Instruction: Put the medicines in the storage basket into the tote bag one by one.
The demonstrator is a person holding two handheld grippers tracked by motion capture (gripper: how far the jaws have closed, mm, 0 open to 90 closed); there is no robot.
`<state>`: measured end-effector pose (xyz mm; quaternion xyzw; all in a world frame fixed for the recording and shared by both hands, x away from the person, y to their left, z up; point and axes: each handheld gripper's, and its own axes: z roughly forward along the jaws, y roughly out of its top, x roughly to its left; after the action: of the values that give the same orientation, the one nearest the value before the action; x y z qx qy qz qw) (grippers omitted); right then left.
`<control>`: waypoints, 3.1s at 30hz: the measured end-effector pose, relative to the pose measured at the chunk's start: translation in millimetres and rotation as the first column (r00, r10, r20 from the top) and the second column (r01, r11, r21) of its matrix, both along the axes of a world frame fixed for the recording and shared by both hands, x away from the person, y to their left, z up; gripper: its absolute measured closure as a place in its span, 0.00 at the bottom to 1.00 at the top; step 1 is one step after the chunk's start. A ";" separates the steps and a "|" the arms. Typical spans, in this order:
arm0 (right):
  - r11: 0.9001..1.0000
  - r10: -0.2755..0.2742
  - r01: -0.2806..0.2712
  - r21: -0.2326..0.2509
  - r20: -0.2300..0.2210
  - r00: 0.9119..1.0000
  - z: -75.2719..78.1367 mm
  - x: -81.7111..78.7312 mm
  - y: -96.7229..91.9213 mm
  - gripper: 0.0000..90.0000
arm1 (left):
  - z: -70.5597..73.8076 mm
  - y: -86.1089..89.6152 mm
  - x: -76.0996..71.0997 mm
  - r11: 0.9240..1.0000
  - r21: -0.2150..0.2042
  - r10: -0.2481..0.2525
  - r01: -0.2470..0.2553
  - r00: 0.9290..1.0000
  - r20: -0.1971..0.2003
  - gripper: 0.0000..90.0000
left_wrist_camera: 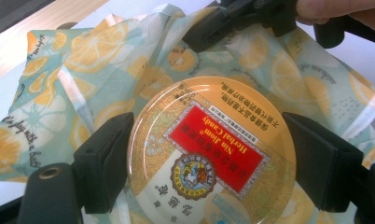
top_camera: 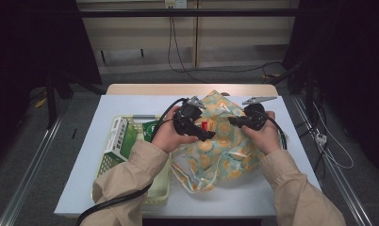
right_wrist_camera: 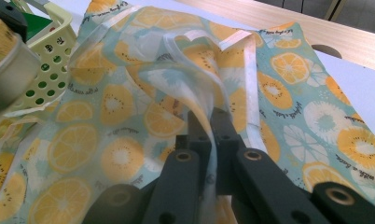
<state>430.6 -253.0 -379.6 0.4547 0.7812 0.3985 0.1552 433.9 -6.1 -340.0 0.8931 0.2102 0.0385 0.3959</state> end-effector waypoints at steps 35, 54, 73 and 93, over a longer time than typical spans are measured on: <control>0.998 -0.009 0.008 0.064 0.016 1.000 17.7 3.1 3.4 0.99 | -40.9 -44.8 55.0 0.996 -0.017 0.091 -0.092 0.995 -0.039 0.18; 1.000 0.002 -0.002 0.030 -0.023 1.000 1.8 -4.2 11.4 0.99 | -16.2 11.1 23.6 0.998 -0.021 0.059 -0.060 0.998 -0.033 0.14; 1.000 0.001 0.000 0.029 -0.030 1.000 -6.9 -11.1 8.9 0.99 | -4.5 75.0 12.3 0.993 -0.005 0.114 -0.114 0.993 -0.012 0.11; 1.000 0.000 0.001 0.025 -0.030 1.000 -9.7 -13.4 10.3 0.99 | -16.9 127.7 14.4 0.972 0.046 0.229 -0.229 0.973 0.012 0.09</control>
<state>417.2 -242.7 -389.3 0.4627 0.7783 0.4014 0.1381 448.2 121.6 -356.8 0.8719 0.3093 0.0918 0.3683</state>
